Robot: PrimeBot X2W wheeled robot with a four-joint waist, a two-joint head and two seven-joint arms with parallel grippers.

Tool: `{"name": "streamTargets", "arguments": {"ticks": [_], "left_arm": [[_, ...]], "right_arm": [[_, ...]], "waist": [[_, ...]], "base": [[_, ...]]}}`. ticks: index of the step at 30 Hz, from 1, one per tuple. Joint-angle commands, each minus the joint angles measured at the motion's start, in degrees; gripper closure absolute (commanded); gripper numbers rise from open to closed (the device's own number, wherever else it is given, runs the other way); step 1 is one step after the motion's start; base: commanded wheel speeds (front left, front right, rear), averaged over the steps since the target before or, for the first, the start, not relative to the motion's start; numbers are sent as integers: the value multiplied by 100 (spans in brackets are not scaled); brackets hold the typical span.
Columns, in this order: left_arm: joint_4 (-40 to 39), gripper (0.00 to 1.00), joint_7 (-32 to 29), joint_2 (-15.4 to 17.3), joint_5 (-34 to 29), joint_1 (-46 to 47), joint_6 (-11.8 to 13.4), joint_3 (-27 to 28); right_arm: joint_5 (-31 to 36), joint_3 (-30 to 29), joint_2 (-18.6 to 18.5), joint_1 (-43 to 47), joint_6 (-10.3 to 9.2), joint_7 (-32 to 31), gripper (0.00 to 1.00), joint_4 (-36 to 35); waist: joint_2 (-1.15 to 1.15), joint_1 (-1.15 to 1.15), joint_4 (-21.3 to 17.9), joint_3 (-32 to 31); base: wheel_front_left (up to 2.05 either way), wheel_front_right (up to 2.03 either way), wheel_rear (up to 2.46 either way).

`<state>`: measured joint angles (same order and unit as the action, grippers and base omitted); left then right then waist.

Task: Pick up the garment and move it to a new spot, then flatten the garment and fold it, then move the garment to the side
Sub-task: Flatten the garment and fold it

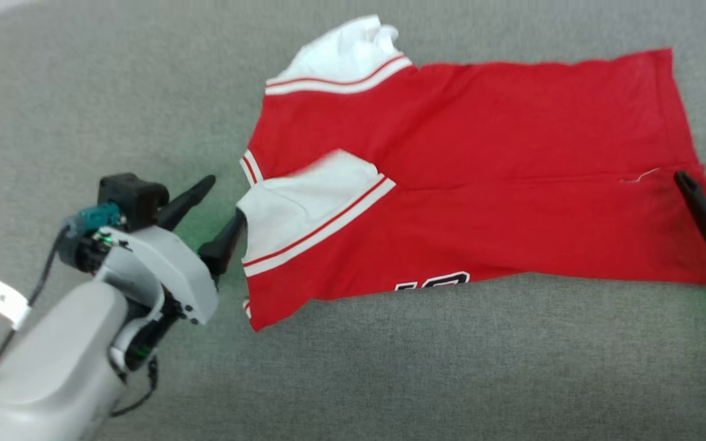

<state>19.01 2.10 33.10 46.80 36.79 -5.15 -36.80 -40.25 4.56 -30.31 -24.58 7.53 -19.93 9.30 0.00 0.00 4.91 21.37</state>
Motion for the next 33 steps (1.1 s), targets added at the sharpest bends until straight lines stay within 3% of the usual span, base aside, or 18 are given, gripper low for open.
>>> {"name": "streamTargets", "arguments": {"ticks": [1, 10, 15, 19, 25, 33], "left_arm": [[-54, 0, -75, 72, -10, 64, 53, 0], [-1320, 0, -1783, 756, 320, -101, 716, -61], [-2084, 0, -3012, 1026, 997, -484, 1168, -146], [-2471, 0, -3859, 1199, 1434, -691, 1329, -331], [-2308, 0, -3769, 947, 1719, -723, 1305, -226], [-1619, 0, -3717, 652, 1916, -580, 981, -248]], "right_arm": [[-4, -1, 27, 88, -9, 33, 0, -3], [65, -7, 110, 242, -9, 24, 0, -178], [70, -87, 99, 323, -9, -5, 0, -300], [81, -124, 134, 294, -9, -42, 0, -391], [80, -125, 143, 175, -9, -81, 0, -444], [41, -197, 84, 3, -9, -111, 0, -489]], "waist": [[0, 0, 37, -286], [0, 0, -41, -521], [0, 0, -65, -472], [0, 0, -124, -348], [0, 0, -240, -126], [0, 0, -388, 174]], "base": [[0, 0, 0], [0, 0, 0], [0, 0, 0], [0, 0, 0], [0, 0, 0], [0, 0, 0]]}}
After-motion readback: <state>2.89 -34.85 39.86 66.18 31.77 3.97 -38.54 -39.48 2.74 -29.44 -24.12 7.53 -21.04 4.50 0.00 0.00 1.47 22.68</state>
